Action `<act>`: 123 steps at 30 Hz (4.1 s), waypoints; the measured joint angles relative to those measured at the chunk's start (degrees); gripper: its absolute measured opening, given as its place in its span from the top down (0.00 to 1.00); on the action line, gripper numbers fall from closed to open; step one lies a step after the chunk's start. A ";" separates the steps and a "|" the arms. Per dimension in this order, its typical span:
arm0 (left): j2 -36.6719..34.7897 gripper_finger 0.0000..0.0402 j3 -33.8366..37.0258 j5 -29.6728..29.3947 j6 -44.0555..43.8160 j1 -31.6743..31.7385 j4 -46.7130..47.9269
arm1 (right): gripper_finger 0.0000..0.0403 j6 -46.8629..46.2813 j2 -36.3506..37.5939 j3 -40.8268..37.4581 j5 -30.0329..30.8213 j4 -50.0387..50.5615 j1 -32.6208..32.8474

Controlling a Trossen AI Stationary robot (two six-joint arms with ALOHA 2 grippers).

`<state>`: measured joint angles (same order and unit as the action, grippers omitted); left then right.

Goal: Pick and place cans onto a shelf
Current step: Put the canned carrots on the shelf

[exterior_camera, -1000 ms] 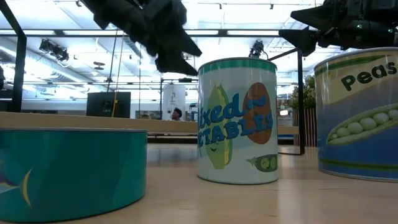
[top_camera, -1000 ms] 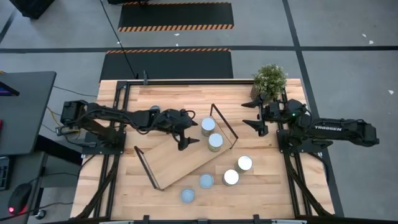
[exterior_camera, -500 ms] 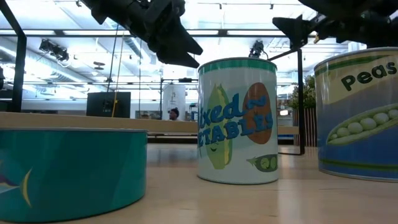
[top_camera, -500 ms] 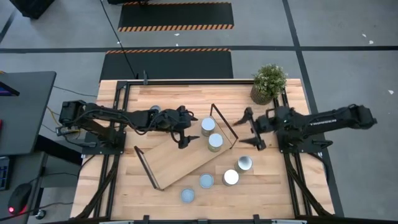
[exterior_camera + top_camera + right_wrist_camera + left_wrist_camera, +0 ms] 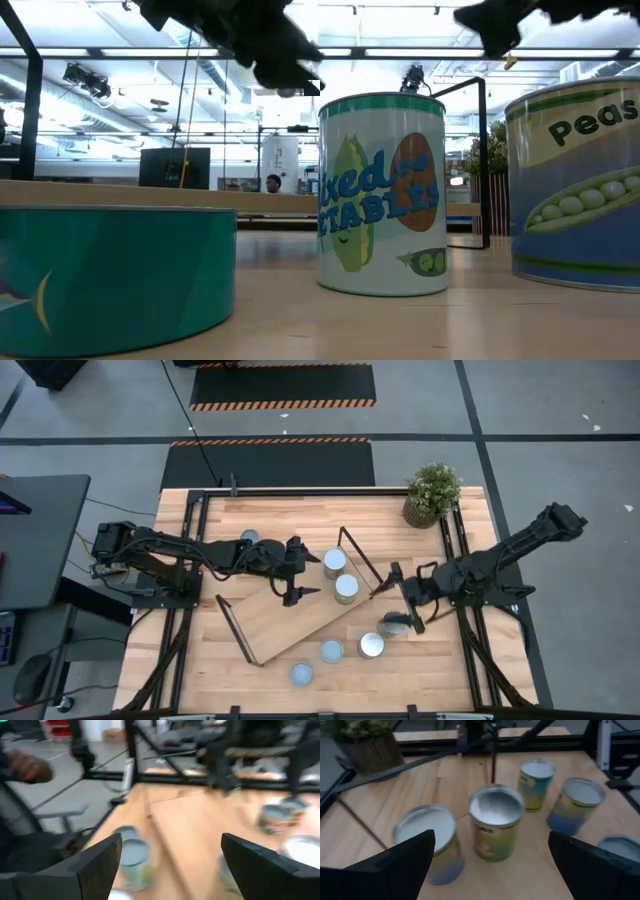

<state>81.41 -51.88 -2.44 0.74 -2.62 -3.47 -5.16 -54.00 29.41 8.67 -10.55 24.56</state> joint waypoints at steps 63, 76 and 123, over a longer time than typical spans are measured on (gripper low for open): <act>-0.42 0.01 0.13 -0.93 -4.69 0.90 3.87 | 0.15 -15.25 -27.54 17.31 1.96 46.03 8.50; -9.70 0.01 0.07 -0.93 -4.71 -0.23 7.92 | 0.27 -15.46 -27.39 24.72 -1.26 55.02 8.26; -30.49 0.01 0.11 -2.38 -5.43 -0.12 22.82 | 0.23 29.21 -62.69 78.73 -13.54 62.74 -27.69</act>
<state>50.92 -51.77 -4.82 -4.69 -2.74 19.35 24.05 -116.69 108.14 -4.87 52.18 -3.14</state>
